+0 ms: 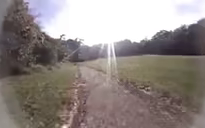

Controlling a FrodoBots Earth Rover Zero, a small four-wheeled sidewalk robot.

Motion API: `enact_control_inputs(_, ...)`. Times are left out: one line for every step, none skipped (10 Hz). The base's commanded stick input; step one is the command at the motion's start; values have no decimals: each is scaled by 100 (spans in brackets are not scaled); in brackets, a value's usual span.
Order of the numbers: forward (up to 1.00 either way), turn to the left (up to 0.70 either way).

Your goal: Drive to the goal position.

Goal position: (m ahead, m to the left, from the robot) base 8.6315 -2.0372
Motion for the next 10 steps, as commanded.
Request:
enact_control_inputs(85,0)
enact_control_inputs(85,0)
enact_control_inputs(85,0)
enact_control_inputs(85,0)
enact_control_inputs(85,0)
enact_control_inputs(85,0)
enact_control_inputs(85,0)
enact_control_inputs(85,0)
enact_control_inputs(85,0)
enact_control_inputs(85,0)
